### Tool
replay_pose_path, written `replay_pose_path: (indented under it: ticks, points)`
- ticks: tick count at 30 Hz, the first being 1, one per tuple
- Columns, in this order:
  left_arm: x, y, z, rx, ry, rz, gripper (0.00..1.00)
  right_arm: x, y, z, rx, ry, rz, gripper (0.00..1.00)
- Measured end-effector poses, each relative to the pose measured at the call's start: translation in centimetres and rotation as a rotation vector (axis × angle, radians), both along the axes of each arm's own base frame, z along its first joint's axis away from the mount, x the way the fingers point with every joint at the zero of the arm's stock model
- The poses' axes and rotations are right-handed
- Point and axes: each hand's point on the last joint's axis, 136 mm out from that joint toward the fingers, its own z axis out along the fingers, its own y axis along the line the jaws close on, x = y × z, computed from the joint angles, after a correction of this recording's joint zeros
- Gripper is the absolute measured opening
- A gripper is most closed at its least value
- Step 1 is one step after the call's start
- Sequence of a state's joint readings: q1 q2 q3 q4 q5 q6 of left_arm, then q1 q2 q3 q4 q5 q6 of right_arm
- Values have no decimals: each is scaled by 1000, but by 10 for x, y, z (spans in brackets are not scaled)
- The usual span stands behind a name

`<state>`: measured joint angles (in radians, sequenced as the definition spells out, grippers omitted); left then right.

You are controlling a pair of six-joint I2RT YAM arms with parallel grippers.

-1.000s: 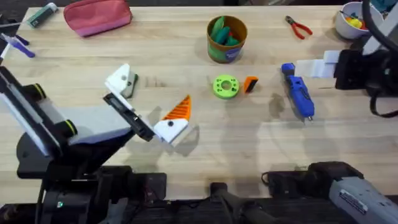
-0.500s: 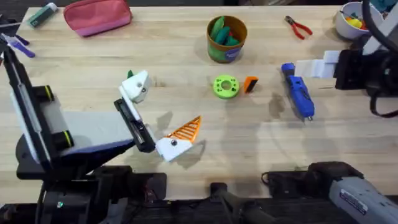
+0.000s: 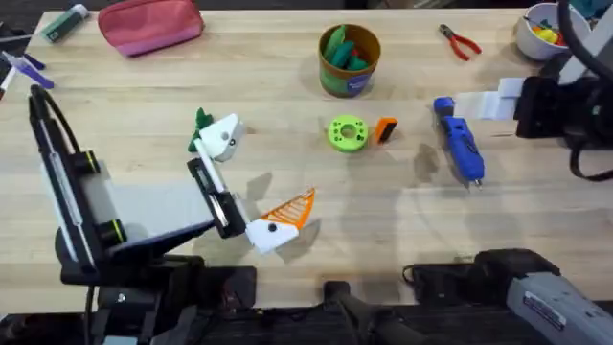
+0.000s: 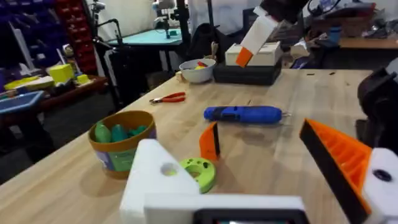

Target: Pick up the gripper from the table and insert it into the empty holder that is missing its gripper. Then pick up a screw, insert it into the mounting hole, and use the screwdriver to tighten it. Finally, clean up the table by picking up the vegetable and placing it into the bucket.

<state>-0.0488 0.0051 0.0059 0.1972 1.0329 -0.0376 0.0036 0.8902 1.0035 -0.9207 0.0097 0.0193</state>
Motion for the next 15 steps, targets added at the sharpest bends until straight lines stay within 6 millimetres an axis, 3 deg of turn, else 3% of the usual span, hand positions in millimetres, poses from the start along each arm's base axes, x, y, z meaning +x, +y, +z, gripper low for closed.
replay_pose_path:
  ticks: [7, 15]
  points:
    - [-1, -1, -2, -58, 128, -20, 985, 0, 0, 0, 0, 0, 0, 992]
    - [2, -1, -31, -63, 332, -17, 986, 0, 0, 0, 0, 0, 0, 994]
